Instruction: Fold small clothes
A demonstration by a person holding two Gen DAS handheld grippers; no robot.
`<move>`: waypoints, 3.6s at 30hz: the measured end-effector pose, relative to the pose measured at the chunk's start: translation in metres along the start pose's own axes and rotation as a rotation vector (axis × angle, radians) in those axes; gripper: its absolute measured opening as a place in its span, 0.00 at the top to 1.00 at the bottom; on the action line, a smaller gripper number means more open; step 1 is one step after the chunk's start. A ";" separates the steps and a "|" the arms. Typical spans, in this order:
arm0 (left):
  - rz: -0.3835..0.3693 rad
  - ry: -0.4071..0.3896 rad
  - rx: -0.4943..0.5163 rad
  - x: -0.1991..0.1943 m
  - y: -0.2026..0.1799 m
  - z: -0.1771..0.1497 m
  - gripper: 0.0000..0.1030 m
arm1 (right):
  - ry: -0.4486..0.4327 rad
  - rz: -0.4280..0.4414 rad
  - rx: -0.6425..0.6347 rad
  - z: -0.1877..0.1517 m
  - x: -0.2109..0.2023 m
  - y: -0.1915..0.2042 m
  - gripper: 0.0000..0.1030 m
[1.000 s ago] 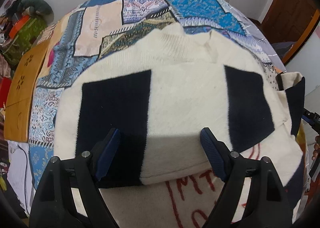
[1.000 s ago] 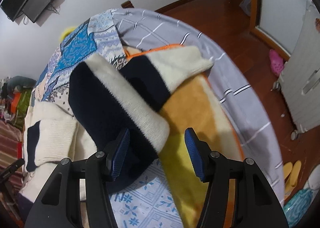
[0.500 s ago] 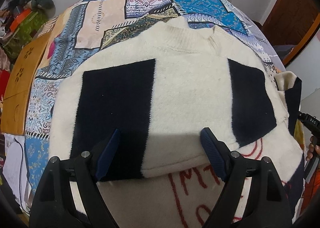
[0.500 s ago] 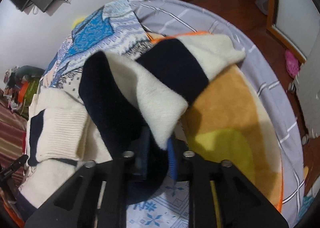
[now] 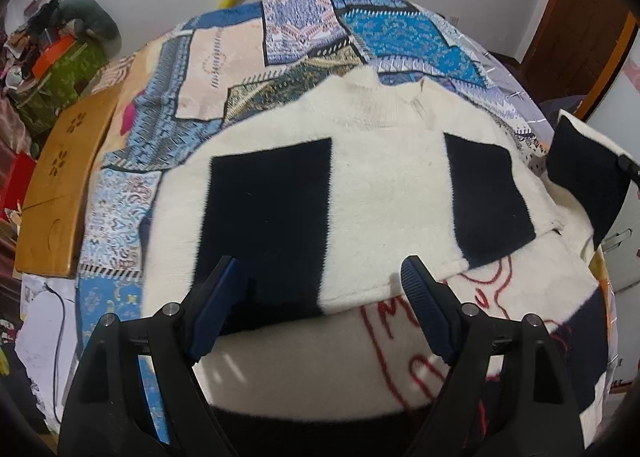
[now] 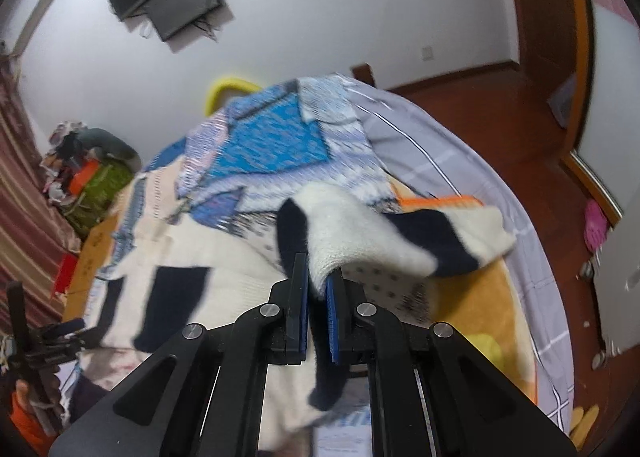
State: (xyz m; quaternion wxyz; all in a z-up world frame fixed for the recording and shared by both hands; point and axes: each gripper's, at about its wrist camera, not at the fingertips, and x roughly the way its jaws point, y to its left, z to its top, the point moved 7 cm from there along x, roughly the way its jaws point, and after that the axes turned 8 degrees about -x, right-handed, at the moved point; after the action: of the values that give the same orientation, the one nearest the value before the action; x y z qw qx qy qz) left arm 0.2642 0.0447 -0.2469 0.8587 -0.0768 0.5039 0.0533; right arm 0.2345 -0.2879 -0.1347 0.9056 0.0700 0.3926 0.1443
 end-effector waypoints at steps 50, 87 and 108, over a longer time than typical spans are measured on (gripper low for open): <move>-0.050 -0.048 0.002 -0.024 -0.003 -0.002 0.20 | 0.093 0.020 -0.009 -0.022 0.007 0.015 0.57; -0.025 0.018 0.028 0.013 -0.020 -0.003 0.20 | 0.259 -0.126 0.138 -0.072 0.100 -0.091 0.89; -0.077 -0.121 -0.036 -0.052 0.018 -0.006 0.20 | -0.008 0.182 -0.237 0.026 0.014 0.145 0.89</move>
State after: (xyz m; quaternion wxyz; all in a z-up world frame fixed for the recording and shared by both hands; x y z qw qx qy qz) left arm 0.2302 0.0604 -0.2056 0.8875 -0.1084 0.4467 0.0338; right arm 0.2325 -0.1463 -0.0923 0.8923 -0.0014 0.3612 0.2708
